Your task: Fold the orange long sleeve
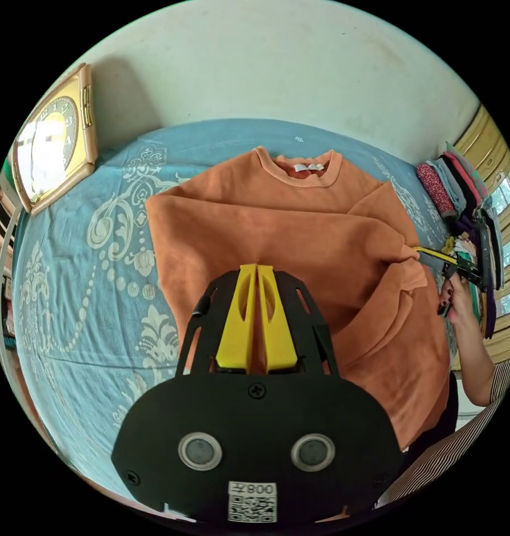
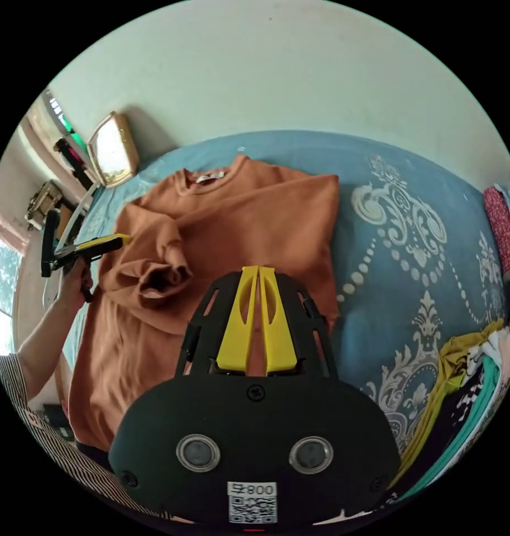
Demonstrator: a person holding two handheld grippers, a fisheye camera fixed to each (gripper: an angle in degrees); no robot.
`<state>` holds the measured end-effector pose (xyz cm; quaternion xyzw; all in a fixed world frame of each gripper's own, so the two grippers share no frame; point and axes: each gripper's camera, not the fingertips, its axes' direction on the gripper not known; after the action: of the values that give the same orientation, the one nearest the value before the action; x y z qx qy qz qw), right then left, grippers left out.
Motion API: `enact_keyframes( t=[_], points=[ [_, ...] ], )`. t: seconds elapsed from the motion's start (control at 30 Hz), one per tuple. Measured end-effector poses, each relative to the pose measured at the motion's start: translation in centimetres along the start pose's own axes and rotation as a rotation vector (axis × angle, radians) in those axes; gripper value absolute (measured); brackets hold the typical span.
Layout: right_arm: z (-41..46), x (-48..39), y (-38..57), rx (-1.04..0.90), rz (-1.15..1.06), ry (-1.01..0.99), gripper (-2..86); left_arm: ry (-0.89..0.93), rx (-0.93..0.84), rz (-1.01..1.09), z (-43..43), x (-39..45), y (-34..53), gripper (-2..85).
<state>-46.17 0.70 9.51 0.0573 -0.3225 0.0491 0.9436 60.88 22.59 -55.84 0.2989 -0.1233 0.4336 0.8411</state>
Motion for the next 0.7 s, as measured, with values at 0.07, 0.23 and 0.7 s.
enact_keyframes(
  t=[0.07, 0.23, 0.7],
  points=[
    [-0.4, 2.5, 0.9, 0.013, 0.049, -0.124, 0.2, 0.021, 0.017, -0.01, -0.8, 0.6, 0.5, 0.3],
    [-4.7, 3.1, 1.7, 0.083, 0.001, -0.165, 0.1, 0.19, 0.144, 0.099, -3.1, 5.5, 1.2, 0.3],
    [-9.9, 8.3, 0.7, 0.059, -0.058, -0.125, 0.1, 0.39, 0.115, 0.116, -2.6, 10.9, 9.7, 0.2]
  ],
)
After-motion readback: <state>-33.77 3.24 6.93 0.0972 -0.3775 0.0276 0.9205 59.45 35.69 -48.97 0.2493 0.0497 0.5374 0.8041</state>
